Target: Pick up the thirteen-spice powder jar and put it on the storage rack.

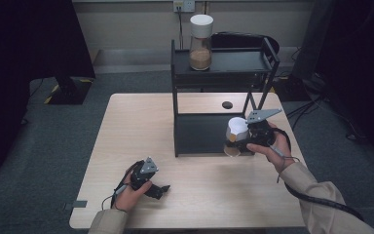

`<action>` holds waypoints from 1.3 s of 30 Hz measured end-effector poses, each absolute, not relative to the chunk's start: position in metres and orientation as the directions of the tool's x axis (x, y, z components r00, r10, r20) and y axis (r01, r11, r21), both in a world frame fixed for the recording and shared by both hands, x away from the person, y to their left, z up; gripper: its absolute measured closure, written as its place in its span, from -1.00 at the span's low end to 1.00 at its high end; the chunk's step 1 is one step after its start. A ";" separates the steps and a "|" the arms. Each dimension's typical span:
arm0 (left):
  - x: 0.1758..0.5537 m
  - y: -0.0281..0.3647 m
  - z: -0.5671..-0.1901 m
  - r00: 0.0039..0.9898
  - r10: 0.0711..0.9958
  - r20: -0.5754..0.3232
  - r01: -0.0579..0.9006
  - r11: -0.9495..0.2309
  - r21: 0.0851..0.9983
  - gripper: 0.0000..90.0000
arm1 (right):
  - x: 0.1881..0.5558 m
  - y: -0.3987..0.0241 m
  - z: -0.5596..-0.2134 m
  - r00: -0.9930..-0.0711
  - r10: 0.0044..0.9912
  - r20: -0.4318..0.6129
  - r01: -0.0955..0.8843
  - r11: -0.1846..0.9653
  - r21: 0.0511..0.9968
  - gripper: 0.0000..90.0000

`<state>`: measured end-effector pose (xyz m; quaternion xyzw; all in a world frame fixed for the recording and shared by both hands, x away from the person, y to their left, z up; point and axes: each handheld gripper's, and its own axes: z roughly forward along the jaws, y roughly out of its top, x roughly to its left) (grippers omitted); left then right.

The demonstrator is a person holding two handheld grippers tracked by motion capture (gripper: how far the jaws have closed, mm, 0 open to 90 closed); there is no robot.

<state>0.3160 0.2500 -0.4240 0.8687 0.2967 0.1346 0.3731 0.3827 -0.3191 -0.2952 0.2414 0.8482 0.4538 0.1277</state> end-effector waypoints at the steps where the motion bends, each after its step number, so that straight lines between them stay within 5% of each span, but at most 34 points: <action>1: 0.316 0.250 -0.424 0.788 0.616 0.013 0.415 -0.546 0.728 -1.00 | 0.383 -0.318 -0.292 -0.849 0.528 0.000 0.293 0.472 0.831 -0.32; 39: 0.316 0.250 -0.424 0.789 0.615 0.013 0.414 -0.546 0.728 -1.00 | 0.414 -0.312 -0.206 -0.834 0.552 -0.006 0.292 0.449 0.844 -0.32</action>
